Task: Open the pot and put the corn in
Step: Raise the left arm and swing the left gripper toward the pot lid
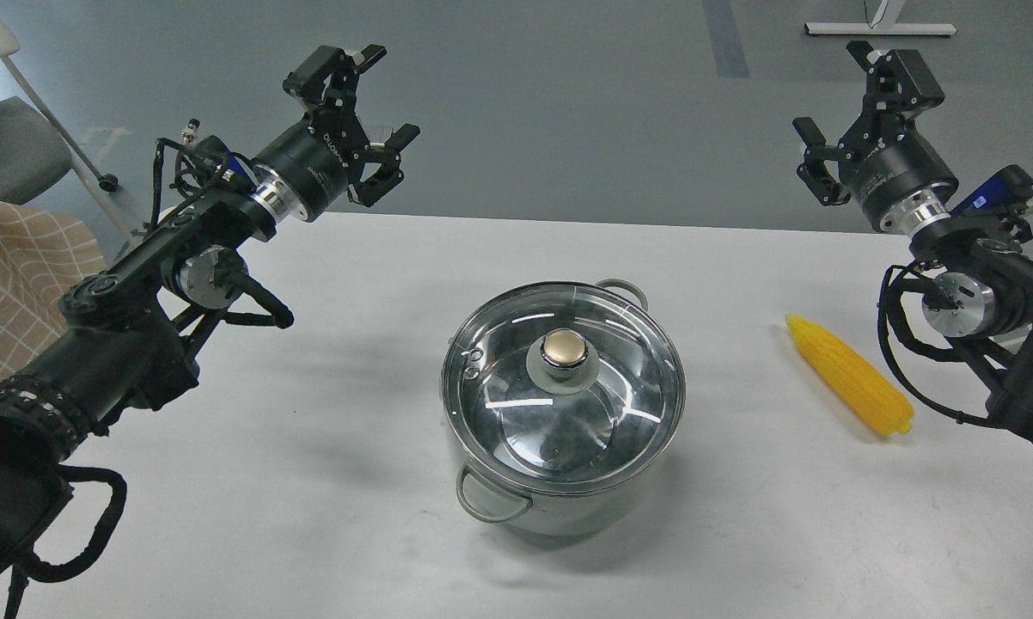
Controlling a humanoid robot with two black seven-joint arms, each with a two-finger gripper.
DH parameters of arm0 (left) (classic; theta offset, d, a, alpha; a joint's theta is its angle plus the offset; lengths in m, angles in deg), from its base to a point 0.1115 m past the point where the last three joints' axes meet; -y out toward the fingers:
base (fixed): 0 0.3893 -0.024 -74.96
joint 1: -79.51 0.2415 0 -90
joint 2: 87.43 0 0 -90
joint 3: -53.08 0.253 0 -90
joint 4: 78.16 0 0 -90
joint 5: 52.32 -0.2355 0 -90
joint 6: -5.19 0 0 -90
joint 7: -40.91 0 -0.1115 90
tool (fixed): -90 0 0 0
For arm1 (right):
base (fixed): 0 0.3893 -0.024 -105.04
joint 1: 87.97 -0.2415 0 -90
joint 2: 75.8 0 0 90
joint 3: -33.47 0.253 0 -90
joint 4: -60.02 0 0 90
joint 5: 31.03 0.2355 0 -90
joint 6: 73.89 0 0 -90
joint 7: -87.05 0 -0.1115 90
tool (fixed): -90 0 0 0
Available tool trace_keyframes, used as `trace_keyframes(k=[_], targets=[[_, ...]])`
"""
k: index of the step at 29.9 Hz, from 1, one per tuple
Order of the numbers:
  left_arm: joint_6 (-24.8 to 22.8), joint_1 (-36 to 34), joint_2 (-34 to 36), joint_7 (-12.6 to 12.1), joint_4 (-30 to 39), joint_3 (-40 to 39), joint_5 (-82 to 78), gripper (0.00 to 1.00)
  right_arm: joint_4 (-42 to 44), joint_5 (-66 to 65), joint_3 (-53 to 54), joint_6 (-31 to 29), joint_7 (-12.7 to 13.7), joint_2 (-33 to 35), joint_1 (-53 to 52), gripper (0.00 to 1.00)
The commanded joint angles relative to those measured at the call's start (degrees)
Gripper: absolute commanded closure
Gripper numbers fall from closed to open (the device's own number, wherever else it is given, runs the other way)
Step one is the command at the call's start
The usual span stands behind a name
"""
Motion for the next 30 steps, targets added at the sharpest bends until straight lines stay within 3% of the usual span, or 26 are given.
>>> trace_keyframes(k=[1, 13, 19, 30], targets=[[-0.01, 0.20, -0.39, 0.29, 0.42, -0.70, 0.41, 0.02, -0.11, 0.00, 0.85, 0.00, 0.00, -0.09, 0.29, 0.00], [0.91, 0.11, -0.75, 0.29, -0.98, -1.14, 0.94, 0.02, -0.03, -0.09, 1.30, 0.26, 0.00, -0.79, 0.38, 0.00], [6.09, 0.11, -2.77, 0.73, -1.16, -1.31, 1.20, 0.02, -0.73, -0.09, 1.47, 0.71, 0.00, -0.71, 1.34, 0.00], [6.28, 0.90, -2.50, 2.05, -0.46, -2.80, 2.26, 0.02, -3.10, -0.53, 1.30, 0.79, 0.00, -0.79, 1.17, 0.00]])
